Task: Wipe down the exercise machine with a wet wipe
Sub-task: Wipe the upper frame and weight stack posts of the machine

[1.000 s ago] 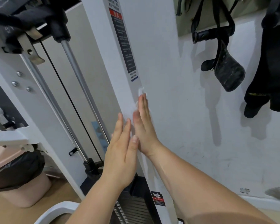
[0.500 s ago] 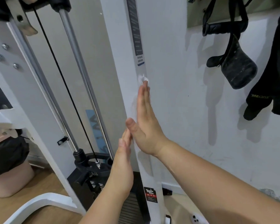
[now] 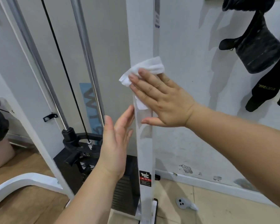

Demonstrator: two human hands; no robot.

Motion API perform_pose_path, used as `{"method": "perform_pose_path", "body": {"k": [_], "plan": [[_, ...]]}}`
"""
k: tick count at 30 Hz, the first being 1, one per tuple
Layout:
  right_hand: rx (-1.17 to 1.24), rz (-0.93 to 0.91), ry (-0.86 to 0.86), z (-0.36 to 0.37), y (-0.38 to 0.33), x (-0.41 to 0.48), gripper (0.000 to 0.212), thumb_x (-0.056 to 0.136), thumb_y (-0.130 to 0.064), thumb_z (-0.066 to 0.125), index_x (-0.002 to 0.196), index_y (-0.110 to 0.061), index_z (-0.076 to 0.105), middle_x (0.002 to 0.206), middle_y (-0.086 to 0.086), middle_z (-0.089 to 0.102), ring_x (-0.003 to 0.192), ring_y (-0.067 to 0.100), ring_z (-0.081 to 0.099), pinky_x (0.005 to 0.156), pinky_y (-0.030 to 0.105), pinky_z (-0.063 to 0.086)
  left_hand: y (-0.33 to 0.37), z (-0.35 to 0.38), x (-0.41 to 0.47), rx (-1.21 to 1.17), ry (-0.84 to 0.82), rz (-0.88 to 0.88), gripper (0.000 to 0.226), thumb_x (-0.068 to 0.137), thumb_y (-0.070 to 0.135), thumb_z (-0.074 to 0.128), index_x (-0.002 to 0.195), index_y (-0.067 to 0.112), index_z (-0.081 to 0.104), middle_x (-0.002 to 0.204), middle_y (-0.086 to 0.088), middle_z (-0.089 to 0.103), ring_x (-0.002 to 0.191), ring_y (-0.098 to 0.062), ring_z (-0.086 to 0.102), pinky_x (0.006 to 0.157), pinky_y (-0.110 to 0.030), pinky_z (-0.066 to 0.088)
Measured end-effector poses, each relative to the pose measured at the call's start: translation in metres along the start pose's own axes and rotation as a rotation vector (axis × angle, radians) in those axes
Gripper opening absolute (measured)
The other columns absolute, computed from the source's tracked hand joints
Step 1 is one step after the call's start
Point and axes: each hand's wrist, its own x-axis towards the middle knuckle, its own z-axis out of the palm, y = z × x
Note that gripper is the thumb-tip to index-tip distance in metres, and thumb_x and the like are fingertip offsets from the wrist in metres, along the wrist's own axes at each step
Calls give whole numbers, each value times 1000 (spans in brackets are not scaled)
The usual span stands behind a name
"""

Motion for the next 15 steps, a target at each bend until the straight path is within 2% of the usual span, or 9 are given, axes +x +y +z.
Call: {"method": "perform_pose_path", "body": {"k": [4,8,10,12,15], "plan": [[12,-27,-49,5,-13,-14,87,102,-65,37,158,2,30,166,20,27,155,38,23,127,53,15,-25,0,-5,-22,93,-3,86,91,70,13,146,17,52,144,6,60,136,-5,50,120,-48,32],[19,-245,-322,19,-69,-70,91,102,-67,30,162,0,14,171,16,10,159,28,7,129,47,-5,-54,-6,-21,-76,150,-104,89,91,79,13,144,21,54,142,9,61,136,-5,51,119,-45,32],[5,-353,-404,21,-79,-83,93,102,-68,29,162,0,11,172,16,7,160,26,2,128,44,-8,-64,-15,-29,-132,162,-185,94,85,84,16,147,23,52,143,6,61,137,-10,51,121,-48,30],[-15,-405,-388,18,-66,-73,90,103,-67,29,163,-1,14,171,14,10,159,25,4,128,42,-10,-72,-22,-34,-161,139,-247,97,80,86,19,150,25,48,144,0,60,135,-15,53,120,-49,30],[-86,-264,-230,6,-33,-38,85,105,-64,27,163,-3,17,170,15,16,158,29,13,127,44,-6,-82,-26,-39,-123,130,-296,99,77,87,19,152,27,43,145,-2,59,134,-14,54,121,-48,28]]}}
